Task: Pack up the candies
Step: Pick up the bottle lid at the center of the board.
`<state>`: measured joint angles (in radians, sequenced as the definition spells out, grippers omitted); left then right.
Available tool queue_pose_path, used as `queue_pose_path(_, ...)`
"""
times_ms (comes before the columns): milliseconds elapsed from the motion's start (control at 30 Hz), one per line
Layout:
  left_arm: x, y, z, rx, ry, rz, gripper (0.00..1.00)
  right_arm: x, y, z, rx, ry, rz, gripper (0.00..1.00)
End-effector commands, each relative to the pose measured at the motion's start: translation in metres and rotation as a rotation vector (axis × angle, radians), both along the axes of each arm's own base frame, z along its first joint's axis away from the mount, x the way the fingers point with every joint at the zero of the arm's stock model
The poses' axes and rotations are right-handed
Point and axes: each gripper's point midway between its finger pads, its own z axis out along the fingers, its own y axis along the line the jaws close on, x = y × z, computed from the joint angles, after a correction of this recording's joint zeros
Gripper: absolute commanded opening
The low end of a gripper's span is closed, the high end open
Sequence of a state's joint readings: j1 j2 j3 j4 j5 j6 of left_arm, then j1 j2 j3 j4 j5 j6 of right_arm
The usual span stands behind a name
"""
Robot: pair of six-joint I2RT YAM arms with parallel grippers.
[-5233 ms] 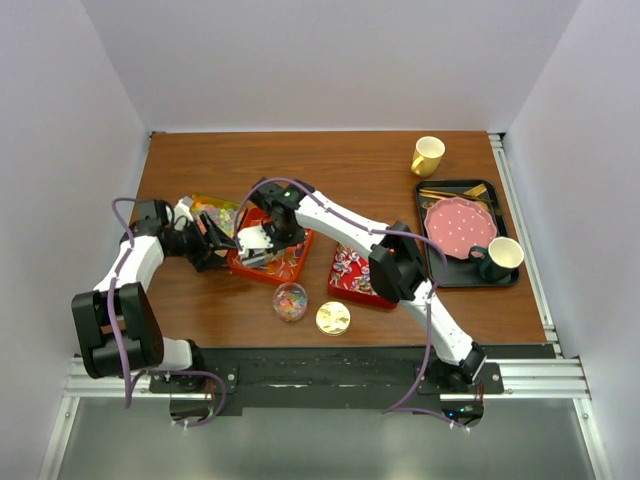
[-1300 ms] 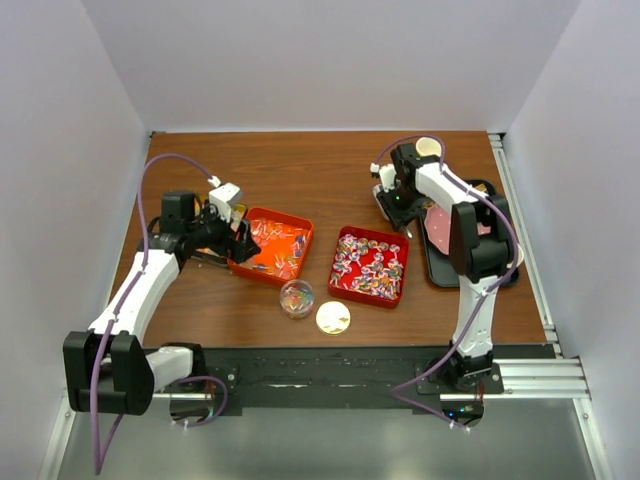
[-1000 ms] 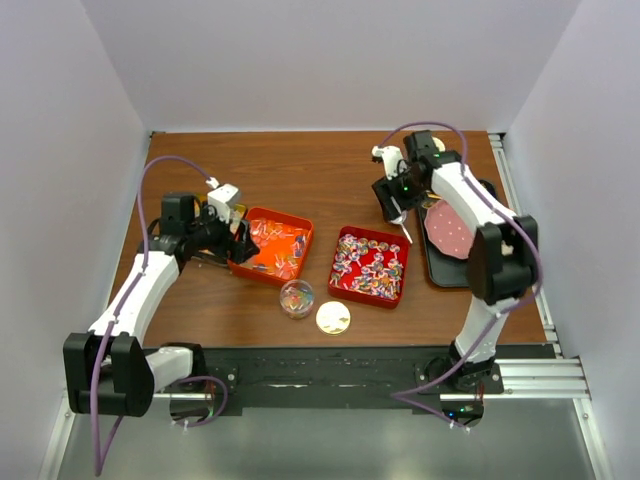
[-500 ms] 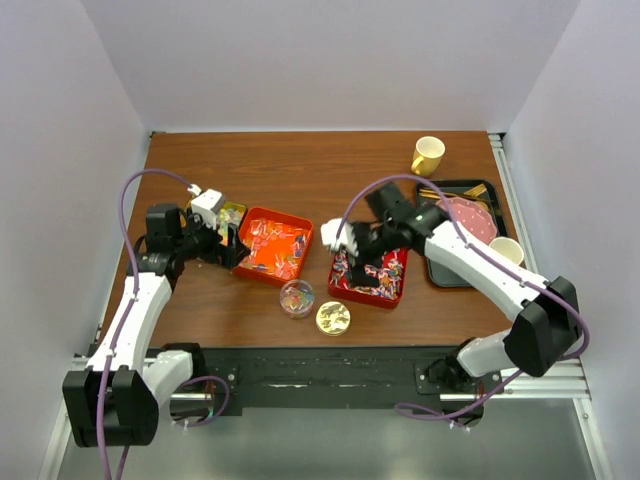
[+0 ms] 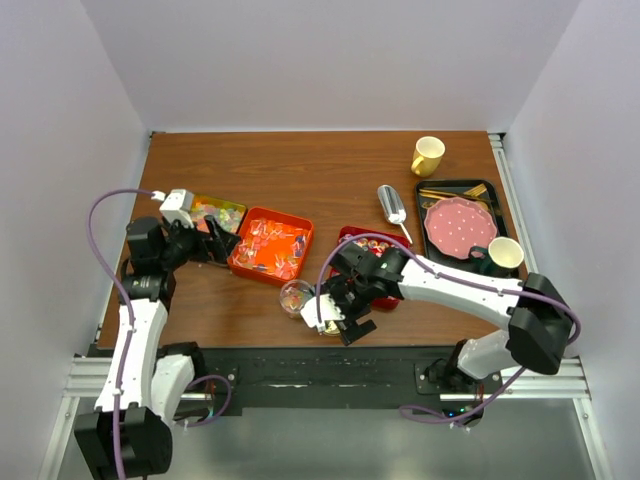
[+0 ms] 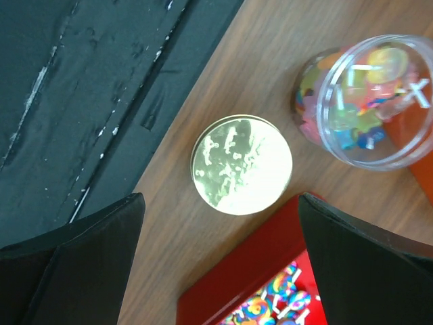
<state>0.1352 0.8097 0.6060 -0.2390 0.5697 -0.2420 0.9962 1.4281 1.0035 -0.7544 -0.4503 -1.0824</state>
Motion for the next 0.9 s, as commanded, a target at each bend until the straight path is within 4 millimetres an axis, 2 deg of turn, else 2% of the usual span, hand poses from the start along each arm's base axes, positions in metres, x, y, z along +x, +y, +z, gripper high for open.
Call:
queue_pose_path(0, 0.002, 0.004, 0.019, -0.071, -0.073, 0.050, 0.99, 0.009, 0.008, -0.018, -0.010, -0.038, -0.004, 0.99)
queue_pose_path(133, -0.002, 0.004, 0.016, -0.063, -0.072, 0.049, 0.99, 0.024, 0.019, -0.027, -0.012, -0.070, -0.056, 0.99)
queue_pose_path(333, -0.006, 0.013, -0.003, -0.116, 0.003, 0.133, 0.99, 0.022, 0.020, -0.047, -0.043, -0.040, -0.049, 0.99)
queue_pose_path(667, -0.003, 0.016, -0.010, -0.148, 0.015, 0.137, 0.99, 0.025, 0.016, -0.076, -0.126, 0.017, -0.077, 0.99)
queue_pose_path(733, -0.004, 0.016, -0.012, -0.151, 0.019, 0.141, 0.99, 0.025, 0.012, -0.079, -0.140, 0.032, -0.076, 0.97)
queue_pose_path(867, -0.005, 0.017, -0.017, -0.150, 0.029, 0.142, 0.98, 0.025, 0.006, -0.077, -0.147, 0.044, -0.098, 0.83)
